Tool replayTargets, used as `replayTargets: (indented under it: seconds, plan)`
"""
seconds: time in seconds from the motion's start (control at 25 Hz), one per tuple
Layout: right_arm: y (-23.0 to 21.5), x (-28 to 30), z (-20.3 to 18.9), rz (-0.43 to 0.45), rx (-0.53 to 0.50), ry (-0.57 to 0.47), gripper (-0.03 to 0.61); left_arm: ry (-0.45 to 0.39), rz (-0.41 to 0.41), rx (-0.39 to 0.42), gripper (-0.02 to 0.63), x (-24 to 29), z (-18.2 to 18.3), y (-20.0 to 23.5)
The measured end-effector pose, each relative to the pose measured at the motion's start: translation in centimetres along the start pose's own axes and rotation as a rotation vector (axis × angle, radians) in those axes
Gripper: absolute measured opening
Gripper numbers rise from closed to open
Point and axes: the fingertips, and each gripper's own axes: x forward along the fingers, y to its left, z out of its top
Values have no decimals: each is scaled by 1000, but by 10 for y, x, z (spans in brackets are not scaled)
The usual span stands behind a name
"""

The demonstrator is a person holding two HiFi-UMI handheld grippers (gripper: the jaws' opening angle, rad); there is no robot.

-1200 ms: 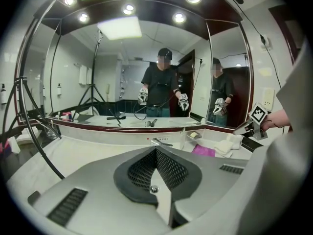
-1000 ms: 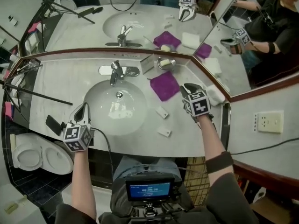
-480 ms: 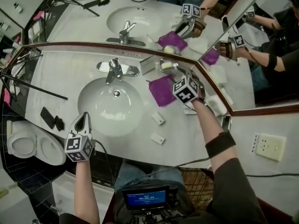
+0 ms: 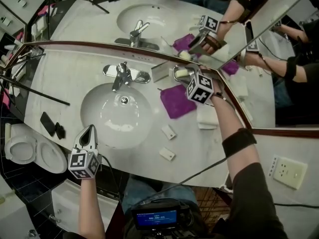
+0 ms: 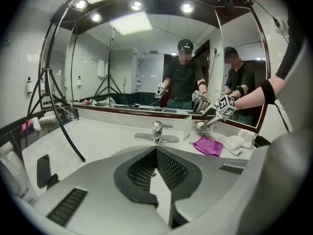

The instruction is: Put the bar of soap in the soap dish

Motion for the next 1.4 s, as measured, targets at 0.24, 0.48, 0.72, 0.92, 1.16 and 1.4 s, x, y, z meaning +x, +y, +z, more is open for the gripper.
replayTargets:
  seconds: [0.24,0.48,0.72,0.92,1.16,1.4]
  plan:
    - [2,19,0,97,-196,53,236,6,0,-23,1,8,-9,-8]
    - [14,32,-7,226,-395,156,209,8,17,-44,1,8,-17,-9]
    - [22,34,-10,314,-413,257,166,12,11,-52,1,10,-18,-13]
    - [23,32,-13,338,-323,263,147,9,10,-52,1,8,-19,-13]
    - [23,33,-12,319,-310,273,144,15,15,-57,1,5,-24,-8]
    - [24,31,-13,305,-302,282,144,8,20,-61,1,5,-25,-7]
